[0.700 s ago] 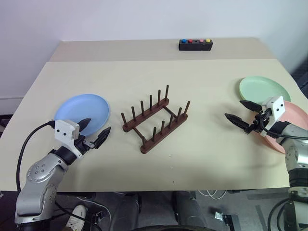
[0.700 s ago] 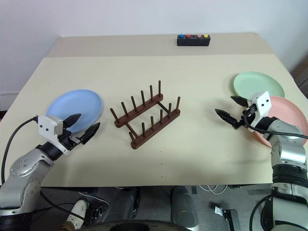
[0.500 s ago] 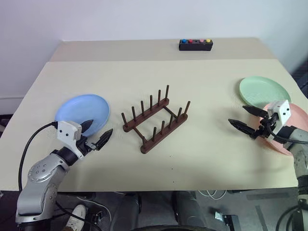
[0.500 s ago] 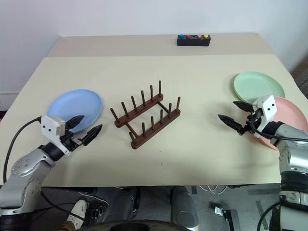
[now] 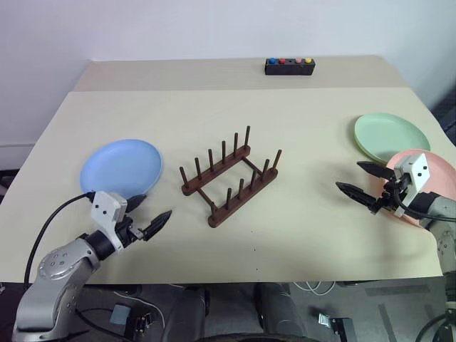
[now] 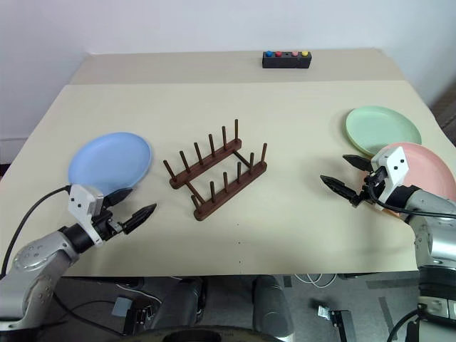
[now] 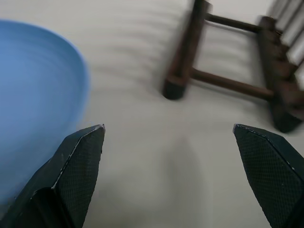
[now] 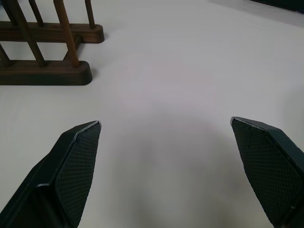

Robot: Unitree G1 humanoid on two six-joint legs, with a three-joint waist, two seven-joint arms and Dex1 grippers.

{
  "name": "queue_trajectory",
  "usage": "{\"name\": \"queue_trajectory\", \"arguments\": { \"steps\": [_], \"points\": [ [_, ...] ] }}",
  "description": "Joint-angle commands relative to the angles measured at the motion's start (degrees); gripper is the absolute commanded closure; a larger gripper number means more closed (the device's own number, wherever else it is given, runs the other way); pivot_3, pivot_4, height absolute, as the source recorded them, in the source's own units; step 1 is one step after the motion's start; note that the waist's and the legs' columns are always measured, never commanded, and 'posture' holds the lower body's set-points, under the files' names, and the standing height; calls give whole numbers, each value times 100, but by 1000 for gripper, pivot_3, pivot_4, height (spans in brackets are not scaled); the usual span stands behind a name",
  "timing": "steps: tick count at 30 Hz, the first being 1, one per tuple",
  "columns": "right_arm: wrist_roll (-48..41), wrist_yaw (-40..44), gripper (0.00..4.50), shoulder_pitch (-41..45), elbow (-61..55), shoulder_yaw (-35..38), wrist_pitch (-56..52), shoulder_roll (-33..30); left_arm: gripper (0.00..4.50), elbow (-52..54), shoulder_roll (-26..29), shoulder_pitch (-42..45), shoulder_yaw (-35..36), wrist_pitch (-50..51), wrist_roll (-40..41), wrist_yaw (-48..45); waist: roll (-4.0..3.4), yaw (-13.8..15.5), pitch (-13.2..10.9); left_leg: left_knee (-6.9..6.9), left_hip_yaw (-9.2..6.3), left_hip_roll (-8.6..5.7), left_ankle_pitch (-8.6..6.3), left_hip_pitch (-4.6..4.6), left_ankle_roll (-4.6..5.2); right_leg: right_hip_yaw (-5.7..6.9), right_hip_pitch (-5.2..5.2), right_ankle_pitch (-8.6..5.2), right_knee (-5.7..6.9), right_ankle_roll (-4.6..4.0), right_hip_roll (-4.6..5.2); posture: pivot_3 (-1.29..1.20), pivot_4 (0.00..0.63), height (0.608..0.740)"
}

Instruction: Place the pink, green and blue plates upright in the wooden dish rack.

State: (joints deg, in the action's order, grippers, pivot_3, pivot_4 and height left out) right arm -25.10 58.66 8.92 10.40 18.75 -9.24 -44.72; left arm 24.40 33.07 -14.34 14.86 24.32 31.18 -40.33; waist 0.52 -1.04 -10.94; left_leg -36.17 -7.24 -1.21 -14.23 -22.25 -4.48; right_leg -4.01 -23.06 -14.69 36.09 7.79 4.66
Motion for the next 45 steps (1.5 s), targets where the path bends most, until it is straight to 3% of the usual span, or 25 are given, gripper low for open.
{"name": "queue_trajectory", "arguments": {
  "steps": [1,4,13,17,21,25,28,34,41,45],
  "points": [
    [-70,-35,0,-81,-423,22,-7,33,66,551,278,-85,-211,283,178,-260,0,9,0,-1,0,0,0,0,0,0,0,0,0,0,0,0,150,740],
    [-177,-99,0,-252,-985,1,-216,42,66,708,419,23,-729,279,-187,-258,-2,13,1,-2,0,0,0,0,0,0,1,-2,-1,-3,0,0,150,740],
    [-445,-396,0,-934,-2307,67,-674,191,66,273,128,702,-2017,158,-941,-142,-1,17,1,2,0,0,0,-1,1,-1,-1,-2,-2,-2,-1,0,150,740],
    [-501,-673,0,-1106,-2831,-11,-851,330,66,-116,158,872,-2350,-181,-1340,-275,-6,23,5,-4,0,0,0,0,0,-1,1,-2,0,-4,-2,0,150,740],
    [-542,-692,0,-1345,-3029,-33,-888,419,66,-649,-199,1284,-2809,-478,-1874,-38,-12,76,9,-8,-1,-3,0,4,1,0,17,-3,-8,-5,1,0,150,740],
    [-575,-782,0,-1469,-3240,-161,-920,534,66,-868,-319,1356,-2748,-570,-1975,42,-13,43,11,-6,0,-2,0,23,0,-1,34,-4,-10,-5,2,0,150,740],
    [-564,-896,0,-1475,-3367,-287,-938,624,839,-892,-310,1298,-2638,-614,-1878,-39,-17,30,13,-4,0,-1,0,31,1,-1,38,-5,-8,-5,1,0,150,740],
    [-592,-1046,0,-1550,-3620,-439,-966,717,3778,-899,-202,1323,-2504,-572,-1848,-153,-17,25,13,3,0,-1,-1,31,1,-1,36,-7,-9,0,1,0,150,740],
    [-619,-1069,0,-1910,-3820,-394,-897,802,3820,-1065,-103,1746,-2549,-618,-1927,-327,-15,34,12,0,0,-1,-1,31,1,-1,37,-8,-9,-1,1,0,150,740],
    [-566,-1023,0,-2291,-3907,-316,-935,689,3820,-1528,-100,2442,-2859,-828,-2053,-845,-14,70,12,-4,-1,-2,-1,28,1,0,37,-8,-9,-1,1,0,150,740]
  ]
}}
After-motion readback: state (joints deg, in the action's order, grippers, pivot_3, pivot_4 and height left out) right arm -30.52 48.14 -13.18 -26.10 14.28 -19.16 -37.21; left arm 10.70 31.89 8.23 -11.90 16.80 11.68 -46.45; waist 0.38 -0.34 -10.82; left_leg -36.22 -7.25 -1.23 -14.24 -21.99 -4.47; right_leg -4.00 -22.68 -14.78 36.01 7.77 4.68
